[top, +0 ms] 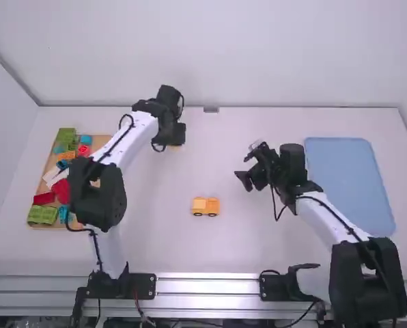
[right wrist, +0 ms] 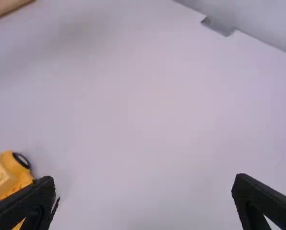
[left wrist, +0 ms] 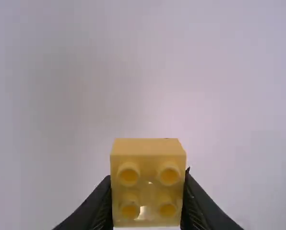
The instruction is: Assemble lego blocks to make yellow taxi
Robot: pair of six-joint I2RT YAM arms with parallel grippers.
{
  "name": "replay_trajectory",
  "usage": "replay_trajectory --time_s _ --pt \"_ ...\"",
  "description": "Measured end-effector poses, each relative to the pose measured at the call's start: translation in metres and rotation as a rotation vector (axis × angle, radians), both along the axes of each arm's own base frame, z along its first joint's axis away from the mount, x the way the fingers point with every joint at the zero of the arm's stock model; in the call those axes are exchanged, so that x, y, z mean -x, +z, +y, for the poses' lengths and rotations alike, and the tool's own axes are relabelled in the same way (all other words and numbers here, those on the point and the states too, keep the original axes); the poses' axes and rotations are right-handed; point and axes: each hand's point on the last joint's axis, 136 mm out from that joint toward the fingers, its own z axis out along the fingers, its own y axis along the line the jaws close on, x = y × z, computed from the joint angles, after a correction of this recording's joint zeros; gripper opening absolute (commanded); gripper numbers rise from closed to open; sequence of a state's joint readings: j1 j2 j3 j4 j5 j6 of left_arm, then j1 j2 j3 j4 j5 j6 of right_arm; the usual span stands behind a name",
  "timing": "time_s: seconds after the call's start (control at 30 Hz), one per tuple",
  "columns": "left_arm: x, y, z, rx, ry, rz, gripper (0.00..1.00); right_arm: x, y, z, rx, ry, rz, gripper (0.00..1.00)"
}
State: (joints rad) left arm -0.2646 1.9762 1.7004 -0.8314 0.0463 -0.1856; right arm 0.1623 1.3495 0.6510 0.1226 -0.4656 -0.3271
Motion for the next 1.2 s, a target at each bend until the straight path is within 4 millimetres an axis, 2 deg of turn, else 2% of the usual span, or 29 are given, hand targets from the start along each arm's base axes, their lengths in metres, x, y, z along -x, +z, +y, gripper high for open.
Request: replay_trajectory --time_s 0.13,0.2,0.3,0.4,0.43,0.53,0.67,0.77,0.8,0.9,1.07,1.2 --pt "0.02 -0.006 -0.046 -0.016 -0.306 -0.004 0.01 -0.002 0.032 -0.02 -0.072 -0.098 -0.078 0.98" --pt "0.03 -0.008 -0.061 -0.018 -0.412 -0.004 0.01 0.003 0.042 -0.028 -0.102 -0.134 -0.114 0.98" --pt "0.045 -0.012 -0.083 -0.019 -0.571 -0.006 0.01 0.019 0.055 -0.04 -0.151 -0.189 -0.171 0.98" --pt "0.065 -0.023 -0.106 -0.029 -0.758 -0.011 0.01 0.043 0.067 -0.053 -0.218 -0.25 -0.244 0.98" --pt "0.068 -0.025 -0.109 -0.032 -0.779 -0.012 0.01 0.046 0.068 -0.054 -0.223 -0.253 -0.256 0.98" --pt "0.086 -0.035 -0.14 -0.054 -0.96 -0.06 0.02 0.069 0.073 -0.063 -0.284 -0.302 -0.314 0.98" --pt "0.114 -0.044 -0.176 -0.066 -1.134 -0.102 0.01 0.088 0.078 -0.075 -0.34 -0.359 -0.374 0.98" --pt "0.128 -0.049 -0.19 -0.071 -1.202 -0.114 0.01 0.096 0.078 -0.082 -0.362 -0.394 -0.387 0.98" --pt "0.139 -0.054 -0.197 -0.074 -1.245 -0.113 0.01 0.1 0.078 -0.087 -0.374 -0.419 -0.391 0.98" --pt "0.149 -0.06 -0.203 -0.078 -1.285 -0.115 0.01 0.106 0.081 -0.094 -0.385 -0.456 -0.407 0.98" --pt "0.149 -0.062 -0.216 -0.078 -1.311 -0.159 0.01 0.111 0.085 -0.1 -0.392 -0.483 -0.426 0.98" --pt "0.157 -0.076 -0.226 -0.082 -1.347 -0.17 0.01 0.111 0.085 -0.101 -0.397 -0.49 -0.426 0.98"
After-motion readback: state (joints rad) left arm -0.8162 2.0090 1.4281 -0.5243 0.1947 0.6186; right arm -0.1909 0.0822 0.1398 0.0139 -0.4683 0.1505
